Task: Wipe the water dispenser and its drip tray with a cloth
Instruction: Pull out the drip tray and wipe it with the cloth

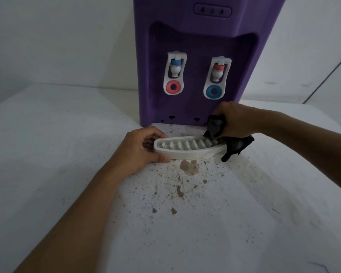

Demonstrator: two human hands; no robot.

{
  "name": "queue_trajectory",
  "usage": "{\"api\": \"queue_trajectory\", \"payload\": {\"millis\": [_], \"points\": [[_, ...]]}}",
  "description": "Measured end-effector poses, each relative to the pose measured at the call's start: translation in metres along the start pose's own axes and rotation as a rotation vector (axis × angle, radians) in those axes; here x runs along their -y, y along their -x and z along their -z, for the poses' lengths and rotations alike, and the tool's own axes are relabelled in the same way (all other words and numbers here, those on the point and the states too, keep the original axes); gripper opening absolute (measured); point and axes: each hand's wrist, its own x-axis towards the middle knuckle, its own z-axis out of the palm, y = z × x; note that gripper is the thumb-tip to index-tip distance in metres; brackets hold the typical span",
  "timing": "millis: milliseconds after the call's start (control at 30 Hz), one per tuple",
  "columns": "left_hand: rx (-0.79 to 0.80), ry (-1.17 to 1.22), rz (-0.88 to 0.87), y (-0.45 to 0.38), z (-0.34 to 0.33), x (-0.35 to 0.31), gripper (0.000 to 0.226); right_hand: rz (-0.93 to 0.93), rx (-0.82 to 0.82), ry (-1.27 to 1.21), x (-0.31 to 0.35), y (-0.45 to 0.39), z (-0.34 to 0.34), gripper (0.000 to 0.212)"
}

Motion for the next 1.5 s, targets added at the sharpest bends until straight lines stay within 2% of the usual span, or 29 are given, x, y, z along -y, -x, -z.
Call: {"api": "queue_trajectory", "payload": {"millis": [167,300,433,700,833,967,1233,1500], "points": [[-0.003,-0.016,0.012,0.000,0.000,-0.002,0.056,-0.054,-0.093,-0.142,0.001,0.002,-0.009,0.024],[-0.008,-0.024,0.014,0.001,0.000,-0.003,0.056,-0.026,-0.148,-0.149,0.003,0.001,-0.016,0.024],[-0.011,-0.017,0.030,0.001,0.000,-0.004,0.056,-0.032,-0.153,-0.224,-0.010,0.007,-0.015,0.022],[-0.006,-0.023,0.033,0.000,0.000,-0.004,0.057,0.105,-0.062,0.101,-0.013,0.011,-0.008,0.021],[-0.005,-0.033,0.027,0.000,0.000,-0.005,0.057,0.071,-0.058,0.032,-0.013,0.011,-0.002,0.021],[0.000,-0.030,0.030,0.000,0.000,-0.005,0.057,0.079,-0.113,-0.080,-0.019,0.011,0.002,0.031],[0.004,-0.020,0.035,0.000,0.000,-0.005,0.057,0.106,-0.071,-0.012,-0.019,0.010,0.003,0.031],[0.008,-0.019,0.032,0.000,0.000,-0.003,0.057,0.272,-0.001,0.190,0.001,0.005,0.003,0.028]]}}
